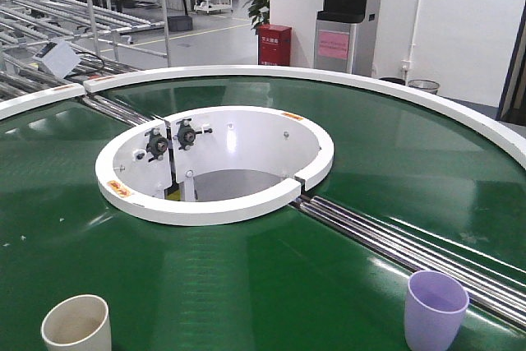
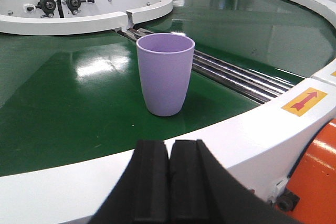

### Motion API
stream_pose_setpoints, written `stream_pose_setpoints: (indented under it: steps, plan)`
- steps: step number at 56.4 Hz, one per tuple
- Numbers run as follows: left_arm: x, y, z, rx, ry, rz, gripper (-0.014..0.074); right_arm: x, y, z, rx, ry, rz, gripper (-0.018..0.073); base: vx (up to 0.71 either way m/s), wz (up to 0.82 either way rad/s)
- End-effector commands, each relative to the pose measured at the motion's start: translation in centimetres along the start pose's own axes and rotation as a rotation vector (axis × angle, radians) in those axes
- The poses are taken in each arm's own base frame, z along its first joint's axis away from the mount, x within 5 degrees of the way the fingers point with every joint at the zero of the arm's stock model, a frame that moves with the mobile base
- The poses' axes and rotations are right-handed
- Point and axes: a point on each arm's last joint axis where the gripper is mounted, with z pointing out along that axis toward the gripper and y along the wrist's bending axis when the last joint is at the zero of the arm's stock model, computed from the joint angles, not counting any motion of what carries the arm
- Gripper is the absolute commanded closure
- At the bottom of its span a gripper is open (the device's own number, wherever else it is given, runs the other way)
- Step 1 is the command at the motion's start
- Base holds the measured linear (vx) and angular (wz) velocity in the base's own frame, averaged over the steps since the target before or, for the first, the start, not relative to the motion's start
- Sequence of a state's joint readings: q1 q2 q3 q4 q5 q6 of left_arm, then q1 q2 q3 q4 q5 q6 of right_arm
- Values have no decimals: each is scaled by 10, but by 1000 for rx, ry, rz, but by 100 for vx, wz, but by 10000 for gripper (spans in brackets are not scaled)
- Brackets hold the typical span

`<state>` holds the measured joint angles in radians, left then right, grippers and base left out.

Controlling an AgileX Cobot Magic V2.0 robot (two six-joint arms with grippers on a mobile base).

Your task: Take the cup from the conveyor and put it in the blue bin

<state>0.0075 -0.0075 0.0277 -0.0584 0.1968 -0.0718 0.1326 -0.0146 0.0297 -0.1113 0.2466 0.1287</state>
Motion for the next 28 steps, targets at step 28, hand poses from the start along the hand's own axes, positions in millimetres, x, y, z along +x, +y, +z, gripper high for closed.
stream_pose_setpoints:
  steps: [28]
  plan:
    - [-35, -2, -7, 38, -382, -60, 603, -29, 4, -6, -59, -365, 97, 568, 0, 0]
